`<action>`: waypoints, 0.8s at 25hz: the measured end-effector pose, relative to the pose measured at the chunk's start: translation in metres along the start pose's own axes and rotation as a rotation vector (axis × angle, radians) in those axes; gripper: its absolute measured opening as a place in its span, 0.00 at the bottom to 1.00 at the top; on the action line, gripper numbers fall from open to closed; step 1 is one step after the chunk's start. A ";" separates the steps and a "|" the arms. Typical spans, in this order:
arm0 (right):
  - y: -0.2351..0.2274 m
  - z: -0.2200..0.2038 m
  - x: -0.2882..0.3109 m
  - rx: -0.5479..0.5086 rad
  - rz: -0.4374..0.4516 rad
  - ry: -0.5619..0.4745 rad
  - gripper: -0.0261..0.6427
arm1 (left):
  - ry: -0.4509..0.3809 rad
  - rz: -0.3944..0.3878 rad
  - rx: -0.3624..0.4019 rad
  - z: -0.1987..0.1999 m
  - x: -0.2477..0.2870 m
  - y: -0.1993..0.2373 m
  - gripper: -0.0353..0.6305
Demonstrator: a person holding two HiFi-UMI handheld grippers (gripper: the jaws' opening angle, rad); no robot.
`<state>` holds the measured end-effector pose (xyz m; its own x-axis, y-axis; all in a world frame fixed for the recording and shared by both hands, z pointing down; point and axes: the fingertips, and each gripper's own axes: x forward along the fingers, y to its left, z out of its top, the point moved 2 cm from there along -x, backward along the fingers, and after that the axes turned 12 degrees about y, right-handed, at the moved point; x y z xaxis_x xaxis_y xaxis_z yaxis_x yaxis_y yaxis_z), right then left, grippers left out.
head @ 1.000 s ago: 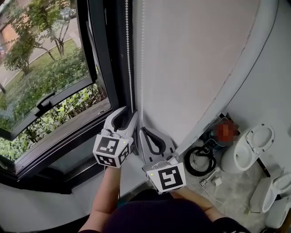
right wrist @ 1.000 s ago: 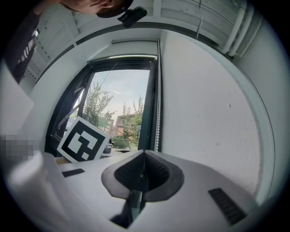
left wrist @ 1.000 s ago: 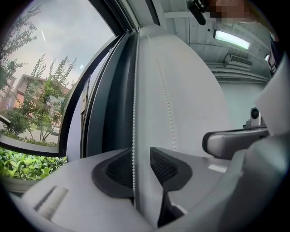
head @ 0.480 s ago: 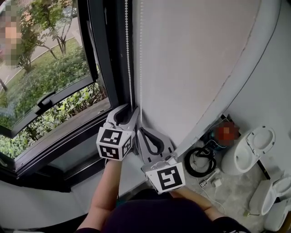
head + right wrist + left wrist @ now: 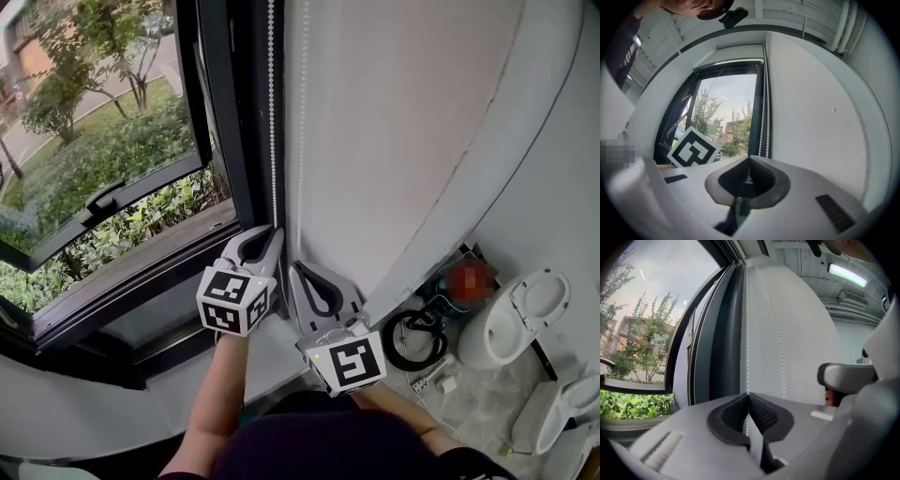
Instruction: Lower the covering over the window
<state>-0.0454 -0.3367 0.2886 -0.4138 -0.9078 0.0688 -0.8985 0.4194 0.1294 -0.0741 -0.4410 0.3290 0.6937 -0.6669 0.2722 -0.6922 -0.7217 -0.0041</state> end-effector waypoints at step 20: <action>0.049 -0.020 -0.041 0.086 0.046 0.028 0.06 | 0.095 -0.231 -0.137 -0.109 -0.097 -0.073 0.07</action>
<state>-0.0694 -0.2788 0.3114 -0.4517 -0.8865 0.1002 -0.8885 0.4572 0.0400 -0.1126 -0.3031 0.4079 0.8190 -0.4626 0.3395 -0.5428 -0.8165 0.1966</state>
